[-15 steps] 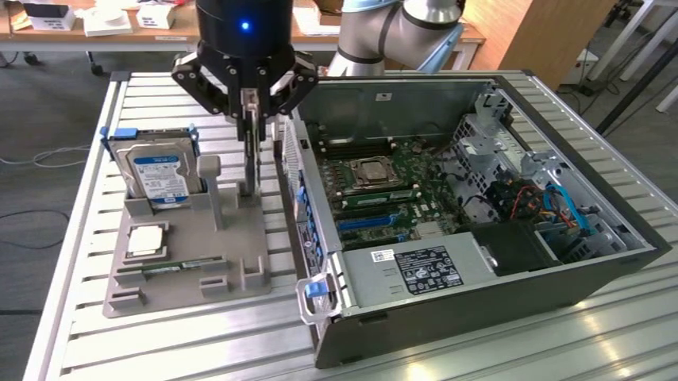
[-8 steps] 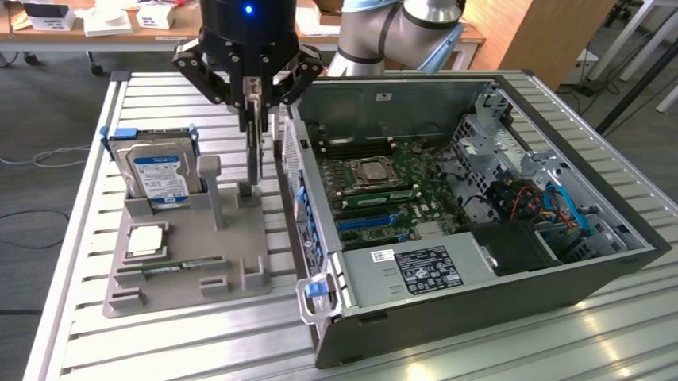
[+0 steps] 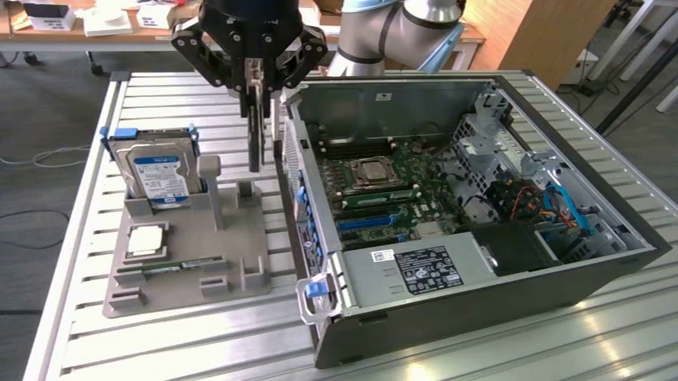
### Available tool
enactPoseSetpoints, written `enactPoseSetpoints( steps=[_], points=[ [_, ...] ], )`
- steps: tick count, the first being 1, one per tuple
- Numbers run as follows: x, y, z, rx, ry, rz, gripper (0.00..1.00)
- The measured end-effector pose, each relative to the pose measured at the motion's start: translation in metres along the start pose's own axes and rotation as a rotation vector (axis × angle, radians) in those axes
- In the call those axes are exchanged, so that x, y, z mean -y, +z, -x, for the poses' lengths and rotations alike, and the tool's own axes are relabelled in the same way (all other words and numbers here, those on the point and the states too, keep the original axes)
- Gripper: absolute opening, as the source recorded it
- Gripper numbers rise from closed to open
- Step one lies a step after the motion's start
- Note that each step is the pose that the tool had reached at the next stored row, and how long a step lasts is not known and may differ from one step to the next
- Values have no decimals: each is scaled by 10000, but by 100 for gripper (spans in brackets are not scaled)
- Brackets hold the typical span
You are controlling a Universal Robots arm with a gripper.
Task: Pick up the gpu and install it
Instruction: 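Pick up the gpu and move the gpu toward the slot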
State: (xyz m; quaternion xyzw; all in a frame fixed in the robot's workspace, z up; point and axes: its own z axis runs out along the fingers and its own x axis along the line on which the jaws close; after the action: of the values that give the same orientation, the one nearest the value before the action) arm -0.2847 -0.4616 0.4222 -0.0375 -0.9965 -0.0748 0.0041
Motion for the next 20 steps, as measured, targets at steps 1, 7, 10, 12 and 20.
enactPoseSetpoints(
  steps=[1,7,10,12,20],
  points=[
    [0,-3,1,2,0,4,27],
    [-6,-4,71,-1,-1,5,27],
    [-13,-5,166,-2,0,8,27],
    [-18,-4,231,-1,0,12,27],
    [-44,-5,574,-3,-2,34,27]
  ],
)
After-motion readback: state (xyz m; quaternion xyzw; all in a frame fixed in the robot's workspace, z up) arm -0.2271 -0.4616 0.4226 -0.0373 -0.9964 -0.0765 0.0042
